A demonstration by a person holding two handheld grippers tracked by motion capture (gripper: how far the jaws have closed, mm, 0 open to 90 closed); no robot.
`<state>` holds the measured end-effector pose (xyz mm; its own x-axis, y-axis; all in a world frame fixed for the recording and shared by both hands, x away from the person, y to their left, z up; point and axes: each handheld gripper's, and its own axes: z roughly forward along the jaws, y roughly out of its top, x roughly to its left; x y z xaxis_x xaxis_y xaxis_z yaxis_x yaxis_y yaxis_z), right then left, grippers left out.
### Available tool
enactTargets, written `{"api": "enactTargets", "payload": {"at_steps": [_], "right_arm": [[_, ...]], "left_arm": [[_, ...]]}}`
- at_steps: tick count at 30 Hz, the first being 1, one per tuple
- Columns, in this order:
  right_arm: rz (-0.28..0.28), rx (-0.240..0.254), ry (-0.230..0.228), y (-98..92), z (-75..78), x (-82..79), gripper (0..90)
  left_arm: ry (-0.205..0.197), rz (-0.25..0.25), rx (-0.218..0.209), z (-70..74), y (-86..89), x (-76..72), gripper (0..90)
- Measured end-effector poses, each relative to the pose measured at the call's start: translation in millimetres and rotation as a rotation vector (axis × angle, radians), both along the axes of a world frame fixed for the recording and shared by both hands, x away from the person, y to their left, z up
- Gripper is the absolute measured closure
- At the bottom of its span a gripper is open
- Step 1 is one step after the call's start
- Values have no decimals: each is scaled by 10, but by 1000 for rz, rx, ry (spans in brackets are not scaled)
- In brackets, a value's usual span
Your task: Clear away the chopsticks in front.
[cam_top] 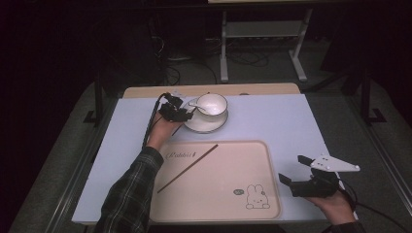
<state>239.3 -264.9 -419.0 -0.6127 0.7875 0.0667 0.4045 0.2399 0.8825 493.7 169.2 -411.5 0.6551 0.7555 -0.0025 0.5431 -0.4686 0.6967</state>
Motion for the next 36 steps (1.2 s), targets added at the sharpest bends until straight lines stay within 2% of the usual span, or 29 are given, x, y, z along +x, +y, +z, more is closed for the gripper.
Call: {"api": "enactTargets", "payload": {"at_steps": [3,6,10,14,21,29,32,34,36], "right_arm": [[4,-2,1,2,-1,1,45],[4,0,0,7,0,-1,44],[6,3,-1,8,5,-4,44],[3,5,0,2,3,-5,44],[2,4,0,-4,3,-3,44],[2,2,-4,-5,6,-7,44],[2,1,-4,-6,6,-7,44],[1,1,-4,-5,7,-8,44],[2,-1,-5,-2,7,-10,44]], "left_arm": [[28,10,-23,-60,-10,52,669],[45,18,-10,-116,-39,72,705],[68,28,-24,-168,-55,85,758],[69,49,-22,-174,-52,88,838],[48,70,-16,-106,-10,71,841],[63,89,-20,38,204,-30,841],[73,98,-24,95,352,-126,842],[74,102,-29,107,391,-154,841],[82,114,-39,138,512,-247,842]]}}
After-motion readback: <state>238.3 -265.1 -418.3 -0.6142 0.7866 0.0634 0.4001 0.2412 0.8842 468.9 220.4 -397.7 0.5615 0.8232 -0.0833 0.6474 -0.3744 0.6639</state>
